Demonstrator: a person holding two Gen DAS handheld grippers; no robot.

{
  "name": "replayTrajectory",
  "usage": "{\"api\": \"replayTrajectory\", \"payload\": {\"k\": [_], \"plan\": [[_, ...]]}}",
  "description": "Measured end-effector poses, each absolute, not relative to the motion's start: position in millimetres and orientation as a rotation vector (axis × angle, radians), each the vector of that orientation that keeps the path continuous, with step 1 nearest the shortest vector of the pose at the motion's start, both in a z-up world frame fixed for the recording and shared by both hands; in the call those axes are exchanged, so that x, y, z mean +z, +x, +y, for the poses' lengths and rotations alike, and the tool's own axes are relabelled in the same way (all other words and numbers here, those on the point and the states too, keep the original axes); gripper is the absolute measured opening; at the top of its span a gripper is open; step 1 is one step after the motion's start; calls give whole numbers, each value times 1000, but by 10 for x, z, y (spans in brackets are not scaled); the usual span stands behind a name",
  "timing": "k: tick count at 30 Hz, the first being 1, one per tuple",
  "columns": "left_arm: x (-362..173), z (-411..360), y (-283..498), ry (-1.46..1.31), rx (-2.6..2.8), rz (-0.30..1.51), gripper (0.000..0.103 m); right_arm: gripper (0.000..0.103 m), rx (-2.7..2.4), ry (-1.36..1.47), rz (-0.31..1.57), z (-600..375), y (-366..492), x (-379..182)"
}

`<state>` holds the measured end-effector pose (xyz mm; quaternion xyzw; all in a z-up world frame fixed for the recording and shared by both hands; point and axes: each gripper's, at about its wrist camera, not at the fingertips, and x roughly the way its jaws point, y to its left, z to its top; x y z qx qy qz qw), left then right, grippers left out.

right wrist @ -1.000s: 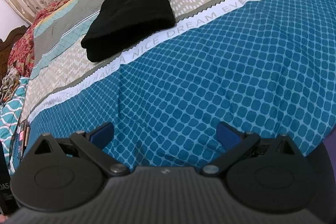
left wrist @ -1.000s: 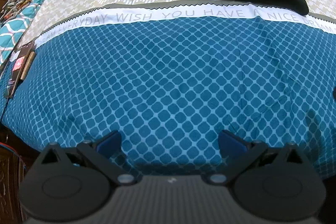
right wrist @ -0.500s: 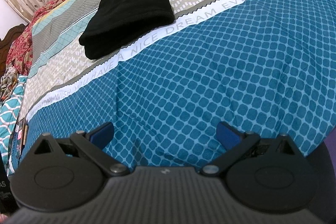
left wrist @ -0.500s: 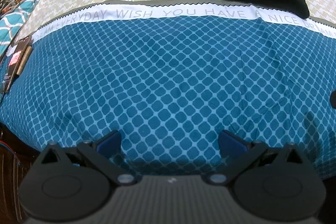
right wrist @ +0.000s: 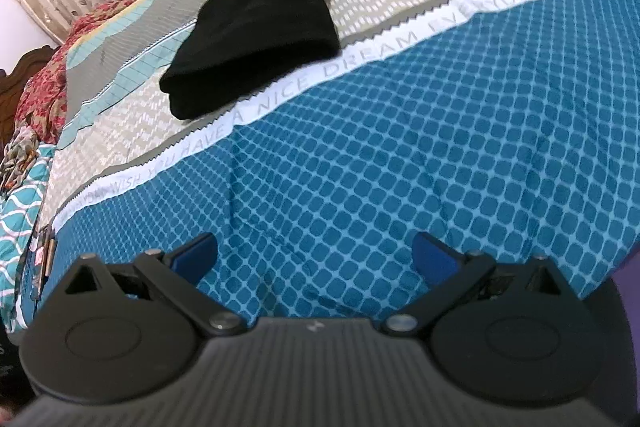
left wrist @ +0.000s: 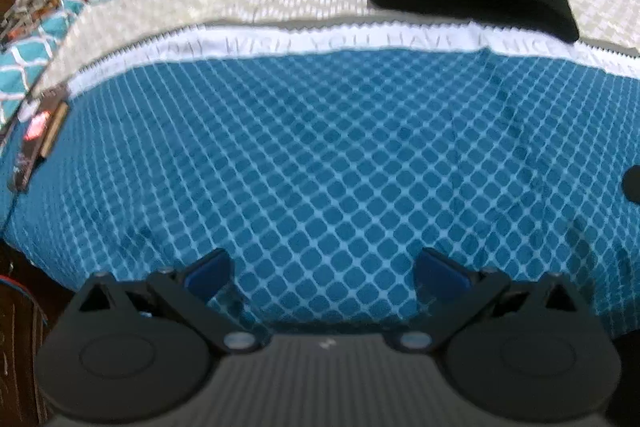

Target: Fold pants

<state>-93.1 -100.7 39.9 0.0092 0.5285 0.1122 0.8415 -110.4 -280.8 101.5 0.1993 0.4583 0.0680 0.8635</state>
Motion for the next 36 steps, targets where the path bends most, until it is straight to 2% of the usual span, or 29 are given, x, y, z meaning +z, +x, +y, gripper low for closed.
{"api": "replayTrajectory", "payload": {"k": [11,36], "plan": [[629,-1107,-976,90,274,1018,103,103,157,333,834,-2746,-1201,1212],[568,-1087,-1030,78,275,1052,103,103,146,342,834,-2747,-1215,1214]]}}
